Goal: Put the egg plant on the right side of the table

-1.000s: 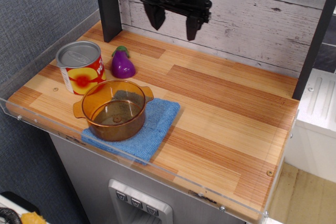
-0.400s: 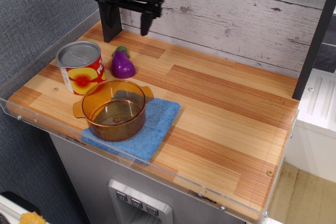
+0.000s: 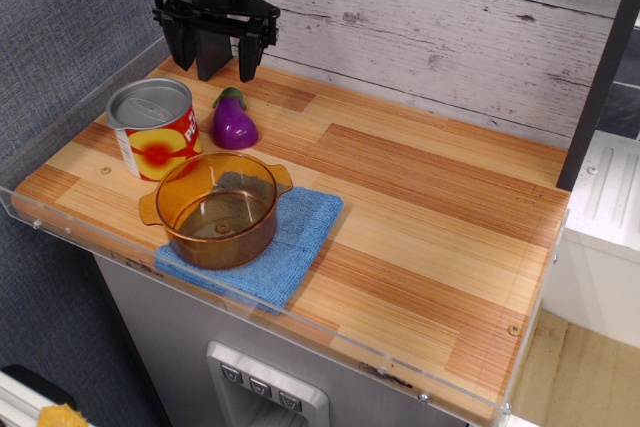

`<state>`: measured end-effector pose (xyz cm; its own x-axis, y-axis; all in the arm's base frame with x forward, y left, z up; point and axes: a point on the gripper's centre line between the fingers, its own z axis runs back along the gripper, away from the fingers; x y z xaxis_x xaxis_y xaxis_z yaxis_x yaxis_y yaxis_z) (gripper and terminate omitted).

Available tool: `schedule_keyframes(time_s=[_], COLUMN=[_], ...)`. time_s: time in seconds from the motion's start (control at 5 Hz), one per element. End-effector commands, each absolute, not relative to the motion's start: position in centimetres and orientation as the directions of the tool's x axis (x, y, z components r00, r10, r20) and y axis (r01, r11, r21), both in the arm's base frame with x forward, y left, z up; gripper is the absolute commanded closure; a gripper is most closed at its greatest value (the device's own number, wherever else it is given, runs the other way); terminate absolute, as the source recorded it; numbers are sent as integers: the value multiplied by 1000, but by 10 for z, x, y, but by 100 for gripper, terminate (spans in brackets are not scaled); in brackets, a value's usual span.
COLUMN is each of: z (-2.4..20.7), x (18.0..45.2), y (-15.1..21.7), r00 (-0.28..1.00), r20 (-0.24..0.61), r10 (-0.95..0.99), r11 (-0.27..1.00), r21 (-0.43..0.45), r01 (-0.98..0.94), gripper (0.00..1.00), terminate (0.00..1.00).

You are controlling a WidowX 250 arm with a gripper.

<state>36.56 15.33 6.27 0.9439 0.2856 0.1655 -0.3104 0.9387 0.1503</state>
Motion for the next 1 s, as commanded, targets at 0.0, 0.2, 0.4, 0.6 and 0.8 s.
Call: schedule_keyframes(time_s=[0.0, 0.2, 0.4, 0.6, 0.8], z=[59, 50, 37, 33, 30], x=[368, 368, 368, 369, 369], y=[148, 144, 140, 138, 137], r00=[947, 954, 963, 967, 968], r20=[203, 178, 148, 140, 130], r10=[251, 240, 224, 212, 214], r11=[952, 957, 963, 965, 964], r21=[125, 121, 121, 129, 130], r01=[-279, -264, -242, -230, -231], gripper=[0, 0, 0, 0, 0], terminate=[0, 0, 0, 0, 0])
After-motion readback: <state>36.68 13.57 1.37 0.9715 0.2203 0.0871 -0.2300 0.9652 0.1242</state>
